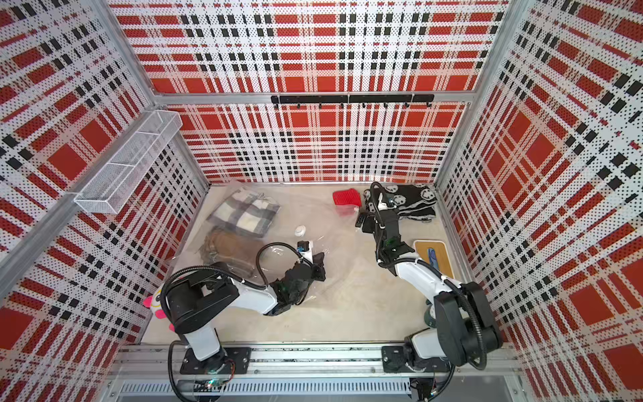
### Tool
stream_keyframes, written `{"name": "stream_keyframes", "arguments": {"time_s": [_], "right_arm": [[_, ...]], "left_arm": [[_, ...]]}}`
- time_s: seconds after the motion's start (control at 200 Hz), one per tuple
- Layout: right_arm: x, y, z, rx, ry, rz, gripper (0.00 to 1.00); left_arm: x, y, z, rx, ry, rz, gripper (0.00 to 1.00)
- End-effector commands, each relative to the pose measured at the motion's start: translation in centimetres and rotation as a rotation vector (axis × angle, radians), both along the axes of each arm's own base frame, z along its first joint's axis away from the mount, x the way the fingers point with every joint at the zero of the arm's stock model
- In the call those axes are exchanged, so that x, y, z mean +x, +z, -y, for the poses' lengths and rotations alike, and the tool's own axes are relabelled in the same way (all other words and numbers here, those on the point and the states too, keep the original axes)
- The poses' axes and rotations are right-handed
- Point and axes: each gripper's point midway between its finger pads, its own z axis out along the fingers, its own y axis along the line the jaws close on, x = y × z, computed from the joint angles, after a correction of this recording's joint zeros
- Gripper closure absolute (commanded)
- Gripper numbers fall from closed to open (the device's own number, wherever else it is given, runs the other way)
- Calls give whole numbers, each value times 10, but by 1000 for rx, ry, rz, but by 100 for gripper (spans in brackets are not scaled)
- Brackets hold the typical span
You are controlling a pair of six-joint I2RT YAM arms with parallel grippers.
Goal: Take the scarf out of the vacuum bag
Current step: Take out the scarf from the vacuum bag.
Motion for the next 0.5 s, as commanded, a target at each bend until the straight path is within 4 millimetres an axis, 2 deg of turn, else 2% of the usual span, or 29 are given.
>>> {"name": "stream_keyframes", "arguments": {"time_s": [0.0, 0.11, 0.256, 0.346, 0.496], "right_arm": [[-8, 9, 7, 68, -19, 22, 0], [-21, -3, -12, 97, 97, -51, 0], [-39, -16, -10, 139, 100, -112, 0], [-56, -19, -30, 147, 242, -114, 0], [-70, -32, -47, 173, 354, -173, 0]], "left_arm": [[-1, 17, 4, 4, 12, 26, 100], [-4, 23, 3, 22, 25, 38, 100], [-7, 32, 3, 30, 23, 50, 100], [-9, 38, 4, 22, 17, 52, 100], [-16, 49, 9, 29, 3, 70, 100]]}}
